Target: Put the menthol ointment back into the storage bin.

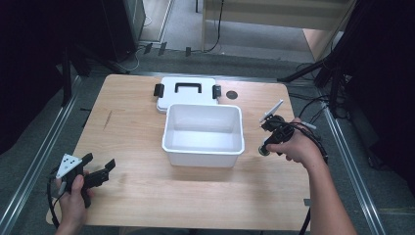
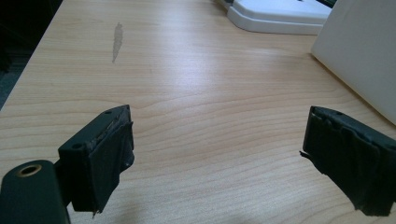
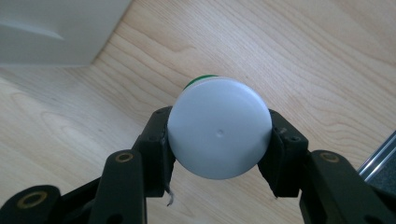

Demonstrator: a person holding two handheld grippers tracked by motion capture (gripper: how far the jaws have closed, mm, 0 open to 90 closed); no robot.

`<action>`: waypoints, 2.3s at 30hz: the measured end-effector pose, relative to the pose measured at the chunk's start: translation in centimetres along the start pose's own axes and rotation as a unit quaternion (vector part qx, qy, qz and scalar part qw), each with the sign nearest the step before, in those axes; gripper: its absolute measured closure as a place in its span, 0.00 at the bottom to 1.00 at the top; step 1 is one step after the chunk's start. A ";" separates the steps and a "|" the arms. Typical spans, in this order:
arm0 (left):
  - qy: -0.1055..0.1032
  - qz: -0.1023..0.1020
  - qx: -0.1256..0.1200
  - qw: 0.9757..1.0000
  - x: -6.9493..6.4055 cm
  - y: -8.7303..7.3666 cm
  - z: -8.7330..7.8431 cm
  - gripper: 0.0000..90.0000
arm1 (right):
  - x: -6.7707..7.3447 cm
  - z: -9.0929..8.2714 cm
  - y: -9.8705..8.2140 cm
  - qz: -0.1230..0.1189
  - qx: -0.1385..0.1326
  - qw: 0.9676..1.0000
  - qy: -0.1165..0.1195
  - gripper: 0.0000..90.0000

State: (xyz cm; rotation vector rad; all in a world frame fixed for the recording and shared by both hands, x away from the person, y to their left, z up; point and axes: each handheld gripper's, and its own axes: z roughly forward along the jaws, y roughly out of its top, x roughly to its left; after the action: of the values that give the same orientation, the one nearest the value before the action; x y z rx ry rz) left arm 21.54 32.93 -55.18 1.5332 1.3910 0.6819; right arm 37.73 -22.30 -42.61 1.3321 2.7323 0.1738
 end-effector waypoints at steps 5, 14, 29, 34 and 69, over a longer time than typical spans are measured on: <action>0.001 -0.001 0.000 1.000 0.0 0.0 0.0 0.10 | 0.5 -1.5 0.9 -0.011 0.003 1.000 0.002 0.57; 0.000 -0.001 0.000 1.000 0.0 0.0 0.0 0.10 | 0.7 -4.0 2.5 -0.015 -0.008 1.000 0.005 0.57; 0.000 0.001 0.001 1.000 0.0 0.0 0.0 0.10 | 2.0 -7.0 4.9 -0.034 -0.017 0.999 0.003 0.57; -0.001 0.002 0.003 1.000 0.0 0.0 0.0 0.10 | 2.6 -8.0 5.6 -0.041 -0.020 0.999 0.002 0.57; -0.003 0.001 0.006 1.000 0.1 0.1 0.1 0.10 | 7.5 -6.0 9.7 -0.183 -0.026 0.982 0.021 0.57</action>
State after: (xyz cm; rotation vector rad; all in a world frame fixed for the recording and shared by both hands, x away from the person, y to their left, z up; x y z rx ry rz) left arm 21.63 32.99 -55.16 1.5451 1.3912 0.6727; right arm 39.84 -10.85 -35.53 0.7995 2.9234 0.2413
